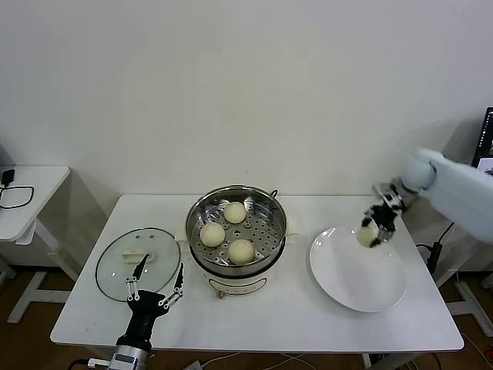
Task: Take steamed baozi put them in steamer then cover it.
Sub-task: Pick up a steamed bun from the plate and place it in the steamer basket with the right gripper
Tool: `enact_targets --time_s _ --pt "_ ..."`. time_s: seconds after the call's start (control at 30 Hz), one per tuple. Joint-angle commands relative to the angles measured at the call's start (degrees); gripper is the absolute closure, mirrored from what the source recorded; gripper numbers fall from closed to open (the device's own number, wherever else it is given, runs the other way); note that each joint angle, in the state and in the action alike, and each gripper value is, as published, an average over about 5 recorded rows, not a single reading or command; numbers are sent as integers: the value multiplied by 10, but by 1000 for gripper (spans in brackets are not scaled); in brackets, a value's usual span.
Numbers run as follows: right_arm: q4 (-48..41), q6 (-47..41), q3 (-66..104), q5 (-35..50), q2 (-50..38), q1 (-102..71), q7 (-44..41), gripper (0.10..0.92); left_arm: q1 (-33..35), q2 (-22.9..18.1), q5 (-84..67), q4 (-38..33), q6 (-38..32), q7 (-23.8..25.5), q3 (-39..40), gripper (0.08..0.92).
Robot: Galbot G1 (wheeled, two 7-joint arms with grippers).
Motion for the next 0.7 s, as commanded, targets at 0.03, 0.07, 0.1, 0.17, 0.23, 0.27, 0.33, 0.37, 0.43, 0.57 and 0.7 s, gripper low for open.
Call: enact_targets --time_s 0.03,0.07,0.1,0.17,0.23,0.27,0.33,0.37,0.43,0.57,0.7 --pt "92 -54 -107 159 85 196 -27 372 0 1 0 -1 0 0 1 177" --pt "99 -61 -112 171 97 202 -22 372 0 1 0 -1 0 0 2 177" --pt "106 -68 -116 183 109 207 -17 372 0 1 0 0 0 0 2 177" --pt "115 -81 -125 204 133 216 -5 372 0 1 1 0 -1 0 3 177" --pt "120 -94 -133 223 157 222 7 372 -1 1 1 0 -1 0 4 177" --pt "121 -100 -137 229 169 224 14 372 -1 1 1 1 -1 -1 5 177" --pt "121 -108 -145 237 191 225 26 372 -3 0 1 2 -1 -1 7 177" --pt "120 -111 -148 237 203 223 32 372 -3 0 1 2 -1 -1 8 177" --pt "119 -116 -155 237 224 218 44 373 -4 0 1 2 -1 -1 9 177" --pt "111 -125 -161 232 260 195 64 379 -5 0 1 3 -1 -1 8 177" --pt "91 -129 -164 220 288 167 79 380 -5 1 1 4 -3 -2 6 177"
